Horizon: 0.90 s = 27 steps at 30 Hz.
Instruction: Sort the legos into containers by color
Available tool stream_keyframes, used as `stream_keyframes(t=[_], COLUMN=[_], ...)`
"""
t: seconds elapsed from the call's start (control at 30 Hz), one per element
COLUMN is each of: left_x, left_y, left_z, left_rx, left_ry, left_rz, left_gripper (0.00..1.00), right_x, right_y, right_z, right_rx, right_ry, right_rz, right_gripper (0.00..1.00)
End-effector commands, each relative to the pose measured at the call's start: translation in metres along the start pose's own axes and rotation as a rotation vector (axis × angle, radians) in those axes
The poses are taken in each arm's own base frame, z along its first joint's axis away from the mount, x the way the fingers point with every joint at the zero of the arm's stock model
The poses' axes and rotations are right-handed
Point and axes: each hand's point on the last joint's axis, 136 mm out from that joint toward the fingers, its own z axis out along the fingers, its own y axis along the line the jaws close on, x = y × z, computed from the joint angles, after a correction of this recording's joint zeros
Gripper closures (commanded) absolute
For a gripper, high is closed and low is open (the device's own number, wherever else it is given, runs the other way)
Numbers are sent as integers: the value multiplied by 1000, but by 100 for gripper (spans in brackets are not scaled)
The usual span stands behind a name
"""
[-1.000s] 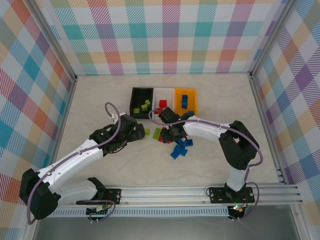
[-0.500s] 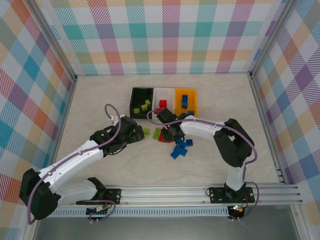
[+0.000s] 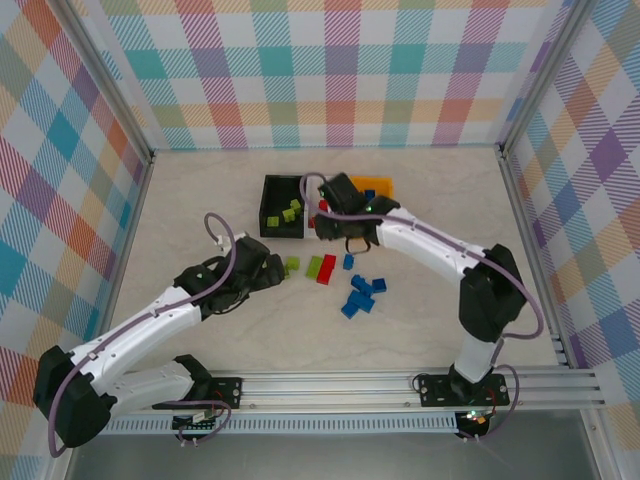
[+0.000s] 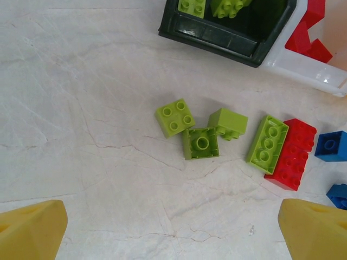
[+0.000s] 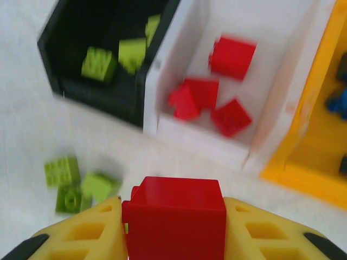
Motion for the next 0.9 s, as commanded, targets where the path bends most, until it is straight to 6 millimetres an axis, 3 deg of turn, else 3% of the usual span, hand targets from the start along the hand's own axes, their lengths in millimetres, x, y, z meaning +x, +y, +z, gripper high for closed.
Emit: stream_keyframes(t=[0.0, 0.13, 0.2, 0.27, 0.37, 0.47, 0.57, 0.73, 0.87], left_x=[4, 5, 5, 5, 3, 1, 1, 2, 5], left_y=[13, 18, 21, 22, 23, 21, 19, 18, 18], left_z=[-6, -14, -17, -19, -22, -22, -21, -17, -15], left_rx=[-32, -22, -22, -20, -16, -4, 3, -1, -3], left_ry=[5, 0, -4, -10, -19, -25, -25, -21, -12], left_rz=[-13, -23, -28, -29, -37, -41, -39, -32, -29], left_gripper=[0, 0, 0, 0, 0, 0, 0, 0, 0], right_x=[-14, -39, -48, -55, -52, -25, 20, 94, 114], right_y=[-18, -25, -26, -25, -22, -26, -30, -38, -37], right_z=[37, 58, 62, 55, 33, 11, 3, 18, 35], right_rx=[43, 52, 51, 45, 16, 14, -2, 12, 12], right_ry=[26, 11, 2, -22, -46, -25, 49, 198, 238], right_rz=[9, 13, 14, 14, 13, 35, 63, 137, 160], right_gripper=[66, 63, 52, 41, 33, 30, 31, 31, 32])
